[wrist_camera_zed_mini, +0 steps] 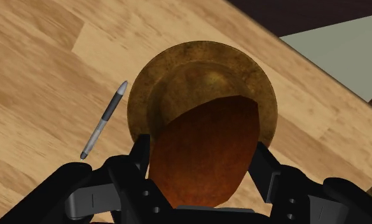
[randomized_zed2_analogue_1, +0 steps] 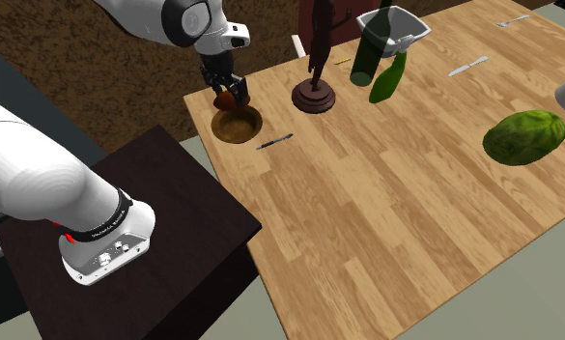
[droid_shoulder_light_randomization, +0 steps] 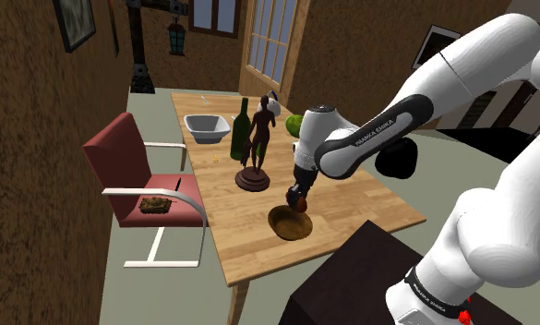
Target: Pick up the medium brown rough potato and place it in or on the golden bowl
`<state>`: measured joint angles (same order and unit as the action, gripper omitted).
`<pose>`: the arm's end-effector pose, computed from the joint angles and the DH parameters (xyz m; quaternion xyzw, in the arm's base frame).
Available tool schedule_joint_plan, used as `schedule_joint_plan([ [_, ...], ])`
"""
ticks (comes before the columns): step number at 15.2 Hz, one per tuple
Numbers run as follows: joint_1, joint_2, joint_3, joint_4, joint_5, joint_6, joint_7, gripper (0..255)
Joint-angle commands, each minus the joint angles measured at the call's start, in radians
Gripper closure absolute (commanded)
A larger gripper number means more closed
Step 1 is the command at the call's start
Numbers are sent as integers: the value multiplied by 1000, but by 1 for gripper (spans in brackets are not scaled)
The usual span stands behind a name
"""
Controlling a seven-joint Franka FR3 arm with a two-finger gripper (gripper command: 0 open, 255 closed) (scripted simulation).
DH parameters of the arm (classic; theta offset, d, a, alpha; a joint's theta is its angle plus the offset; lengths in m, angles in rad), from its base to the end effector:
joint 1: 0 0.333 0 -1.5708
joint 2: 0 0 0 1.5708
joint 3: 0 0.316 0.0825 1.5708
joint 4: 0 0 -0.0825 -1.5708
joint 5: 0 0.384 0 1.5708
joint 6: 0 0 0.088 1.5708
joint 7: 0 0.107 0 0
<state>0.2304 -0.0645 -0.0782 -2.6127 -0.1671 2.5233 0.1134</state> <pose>0.4250 0.0672 0.2721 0.9950 0.0880 -0.0063 0.0462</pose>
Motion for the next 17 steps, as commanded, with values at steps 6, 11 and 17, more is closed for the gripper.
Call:
schedule_joint_plan([
  [6, 0, 97, 1, -9, -15, 105, 24, 255],
  [11, 0, 175, -2, -8, -29, 182, 40, 255],
  [17, 0, 175, -2, -8, -29, 182, 40, 255],
])
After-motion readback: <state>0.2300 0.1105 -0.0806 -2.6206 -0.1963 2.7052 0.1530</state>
